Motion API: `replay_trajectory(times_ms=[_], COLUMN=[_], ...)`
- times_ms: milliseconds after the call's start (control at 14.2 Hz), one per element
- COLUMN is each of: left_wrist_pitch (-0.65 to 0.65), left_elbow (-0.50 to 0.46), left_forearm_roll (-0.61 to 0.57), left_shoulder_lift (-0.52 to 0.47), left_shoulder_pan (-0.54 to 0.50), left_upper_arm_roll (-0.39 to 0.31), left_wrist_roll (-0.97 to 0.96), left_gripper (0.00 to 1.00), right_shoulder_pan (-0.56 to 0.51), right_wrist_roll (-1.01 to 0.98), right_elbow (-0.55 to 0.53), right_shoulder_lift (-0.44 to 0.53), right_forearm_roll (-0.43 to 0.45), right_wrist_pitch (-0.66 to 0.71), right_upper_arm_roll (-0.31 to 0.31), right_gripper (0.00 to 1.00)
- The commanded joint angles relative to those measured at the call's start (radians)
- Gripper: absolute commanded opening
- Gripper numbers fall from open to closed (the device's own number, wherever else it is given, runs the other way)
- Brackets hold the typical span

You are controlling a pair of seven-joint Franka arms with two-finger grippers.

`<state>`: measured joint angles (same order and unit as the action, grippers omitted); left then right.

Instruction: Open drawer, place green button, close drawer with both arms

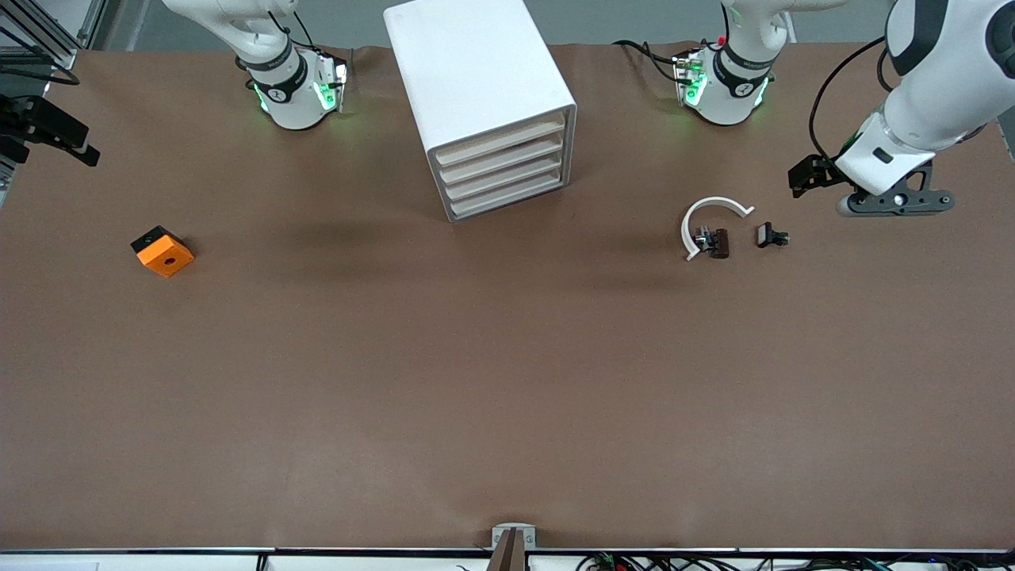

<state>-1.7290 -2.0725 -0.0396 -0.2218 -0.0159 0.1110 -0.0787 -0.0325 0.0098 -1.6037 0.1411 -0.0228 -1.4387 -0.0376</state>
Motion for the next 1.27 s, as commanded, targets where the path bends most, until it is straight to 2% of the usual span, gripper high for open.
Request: replay_trajectory(times_ms=[0,211,422,774,1196], left_wrist_pitch=[0.046,0.075,0.144,0.183,0.192], left_elbow=[0.060,0.093,0.190,0.250,0.265], left_forearm_roll=[0.021,0.053,0.055,0.055,0.055], left_shoulder_lift=[-0.004,-0.014,-0.005,-0.005,-0.002], left_shoulder_pan=[-0.032,-0.032,-0.032,-0.039,-0.036], left_upper_arm_roll=[0.007,0.007,0.007,0.006,0.010], left_wrist_roll=[0.022,0.025,0.034,0.039,0.025], left_gripper=[1.00,1.00,1.00,1.00,1.00], right_shoulder_pan=[-0.003,-0.003,-0.004,-0.007,-0.007], right_wrist_roll=[0.007,0.007,0.007,0.001,-0.001], right_elbow=[-0.032,-0.032,-0.032,-0.032,-0.032], right_shoulder_lift=[0.032,0.032,0.032,0.031,0.031], right_forearm_roll=[-0.013,-0.013,-0.013,-0.011,-0.005], right_wrist_pitch=[-0.015,-0.017,-0.015,-0.008,-0.008], right_upper_arm_roll=[0.002,0.002,0.002,0.002,0.002], right_gripper=[1.00,1.00,1.00,1.00,1.00])
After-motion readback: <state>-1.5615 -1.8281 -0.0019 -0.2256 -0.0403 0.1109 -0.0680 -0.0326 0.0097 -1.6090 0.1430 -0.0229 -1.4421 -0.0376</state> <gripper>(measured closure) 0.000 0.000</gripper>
